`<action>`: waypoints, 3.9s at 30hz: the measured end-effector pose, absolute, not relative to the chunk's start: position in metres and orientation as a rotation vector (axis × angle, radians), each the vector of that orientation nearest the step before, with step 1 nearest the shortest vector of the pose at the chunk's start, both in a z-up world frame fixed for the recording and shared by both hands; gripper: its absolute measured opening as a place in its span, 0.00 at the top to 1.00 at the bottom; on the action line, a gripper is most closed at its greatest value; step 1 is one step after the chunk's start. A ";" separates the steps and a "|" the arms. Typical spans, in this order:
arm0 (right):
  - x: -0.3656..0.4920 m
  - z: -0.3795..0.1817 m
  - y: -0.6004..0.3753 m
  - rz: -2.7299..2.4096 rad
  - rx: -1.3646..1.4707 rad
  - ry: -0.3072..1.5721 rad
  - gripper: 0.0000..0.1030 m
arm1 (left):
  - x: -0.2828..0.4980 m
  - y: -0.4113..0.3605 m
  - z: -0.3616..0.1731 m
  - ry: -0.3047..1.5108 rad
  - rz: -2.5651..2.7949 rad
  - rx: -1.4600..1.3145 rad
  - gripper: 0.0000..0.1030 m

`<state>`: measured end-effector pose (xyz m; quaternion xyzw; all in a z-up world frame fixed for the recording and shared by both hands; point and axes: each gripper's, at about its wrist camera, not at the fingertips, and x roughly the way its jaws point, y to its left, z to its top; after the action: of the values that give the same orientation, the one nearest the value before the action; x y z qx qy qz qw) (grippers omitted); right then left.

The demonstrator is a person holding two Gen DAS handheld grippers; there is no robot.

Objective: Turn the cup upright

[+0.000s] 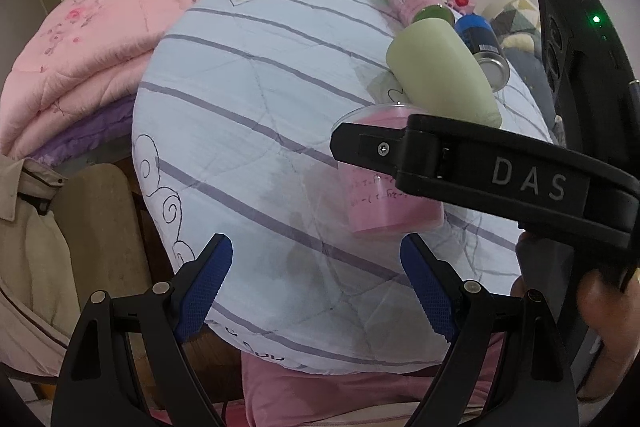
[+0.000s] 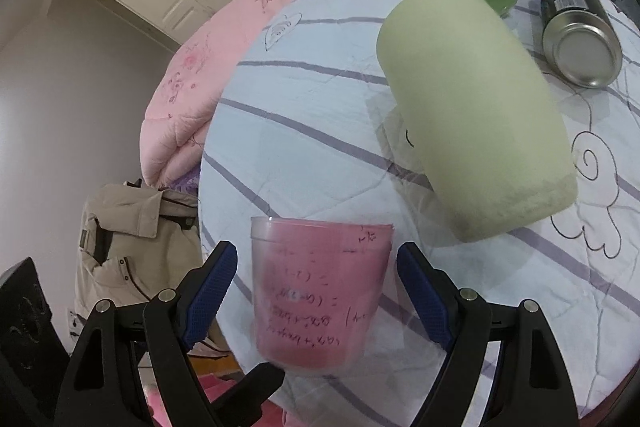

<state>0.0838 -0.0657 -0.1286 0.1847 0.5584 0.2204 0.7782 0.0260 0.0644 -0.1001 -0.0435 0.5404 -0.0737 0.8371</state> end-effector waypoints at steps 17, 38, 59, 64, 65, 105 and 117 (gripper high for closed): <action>0.084 -0.119 -0.060 0.534 0.308 1.114 0.33 | 0.030 0.070 -0.097 1.124 -0.158 -0.124 0.15; 0.114 -0.083 -0.058 0.541 0.160 0.911 0.33 | 0.065 0.066 -0.078 0.923 -0.150 -0.206 0.09; 0.113 -0.092 -0.041 0.528 -0.030 0.846 0.32 | 0.093 0.074 -0.122 1.019 -0.035 -0.205 0.09; 0.107 -0.096 -0.033 0.517 -0.098 0.838 0.32 | 0.087 0.077 -0.128 1.028 -0.019 -0.192 0.09; 0.106 -0.097 -0.032 0.517 -0.112 0.838 0.32 | 0.085 0.077 -0.129 1.028 -0.018 -0.192 0.09; 0.035 -0.026 -0.166 0.506 0.045 0.681 0.20 | 0.010 0.005 -0.049 0.773 0.047 -0.051 0.03; 0.035 -0.047 -0.226 0.476 0.082 0.654 0.20 | 0.001 -0.032 -0.035 0.701 0.138 0.014 0.01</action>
<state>0.0350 -0.2260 -0.0474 0.0401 0.3182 0.2316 0.9184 0.0013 -0.0324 -0.0347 0.0068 0.3431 0.0676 0.9369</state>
